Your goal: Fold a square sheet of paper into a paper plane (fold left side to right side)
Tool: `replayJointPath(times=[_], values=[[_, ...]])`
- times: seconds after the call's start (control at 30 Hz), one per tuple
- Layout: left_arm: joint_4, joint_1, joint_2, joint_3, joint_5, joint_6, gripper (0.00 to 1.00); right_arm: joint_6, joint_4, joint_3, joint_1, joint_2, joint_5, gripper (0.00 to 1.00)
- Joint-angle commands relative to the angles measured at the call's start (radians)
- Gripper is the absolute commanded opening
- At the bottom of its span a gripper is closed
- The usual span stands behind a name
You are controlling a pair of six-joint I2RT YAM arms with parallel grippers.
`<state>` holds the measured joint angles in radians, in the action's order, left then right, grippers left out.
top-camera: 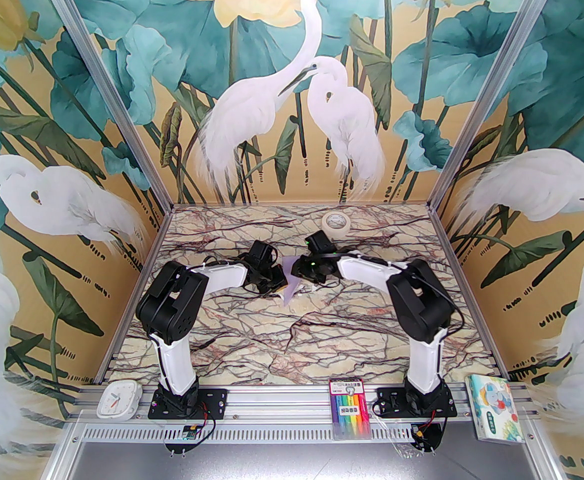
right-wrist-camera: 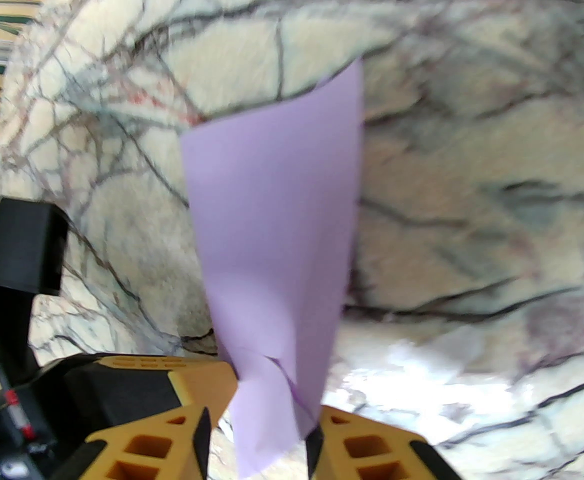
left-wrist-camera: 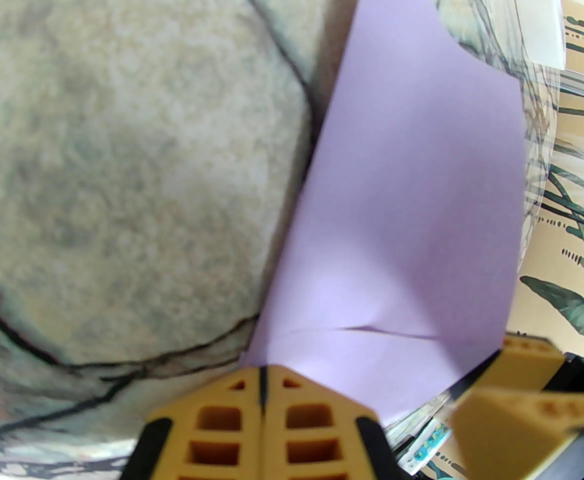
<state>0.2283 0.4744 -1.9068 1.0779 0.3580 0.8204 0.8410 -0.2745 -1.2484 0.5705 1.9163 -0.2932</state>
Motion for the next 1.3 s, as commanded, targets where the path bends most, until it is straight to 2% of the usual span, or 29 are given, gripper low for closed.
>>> replayJointPath(times=[0.0, 0.1, 0.2, 0.33, 0.47, 0.77, 0.9, 1.03, 1.13, 1.2, 1.27], values=[[0.079, 0.006, -0.056, -0.012, -0.068, 0.008, 0.00, -0.011, 0.132, 0.062, -0.029, -0.045, -0.077, 0.39], [0.076, 0.006, -0.058, -0.010, -0.062, 0.008, 0.00, -0.010, 0.153, 0.079, -0.040, -0.044, -0.089, 0.42], [0.074, 0.006, -0.060, -0.010, -0.059, 0.010, 0.00, -0.009, 0.078, 0.075, -0.057, -0.036, -0.023, 0.40], [0.075, 0.007, -0.063, -0.007, -0.054, 0.011, 0.00, 0.010, 0.054, 0.111, -0.099, -0.025, 0.024, 0.26], [0.075, 0.007, -0.063, -0.007, -0.054, 0.010, 0.00, 0.000, 0.041, 0.102, -0.107, 0.009, -0.002, 0.15], [0.076, 0.009, -0.069, 0.000, -0.048, 0.011, 0.00, 0.019, 0.118, 0.097, -0.108, 0.099, -0.116, 0.10], [0.076, 0.009, -0.075, 0.004, -0.045, 0.009, 0.00, 0.030, 0.191, 0.121, -0.107, 0.104, -0.169, 0.10], [0.077, 0.010, -0.078, 0.006, -0.041, 0.009, 0.00, 0.062, 0.317, 0.157, -0.106, 0.097, -0.242, 0.17], [0.078, 0.010, -0.080, 0.007, -0.040, 0.007, 0.00, 0.081, 0.394, 0.172, -0.105, 0.100, -0.286, 0.19], [0.081, 0.010, -0.080, 0.009, -0.039, 0.007, 0.00, 0.089, 0.411, 0.173, -0.104, 0.103, -0.298, 0.24], [0.081, 0.011, -0.079, 0.008, -0.040, 0.006, 0.00, 0.098, 0.440, 0.178, -0.102, 0.108, -0.313, 0.24]])
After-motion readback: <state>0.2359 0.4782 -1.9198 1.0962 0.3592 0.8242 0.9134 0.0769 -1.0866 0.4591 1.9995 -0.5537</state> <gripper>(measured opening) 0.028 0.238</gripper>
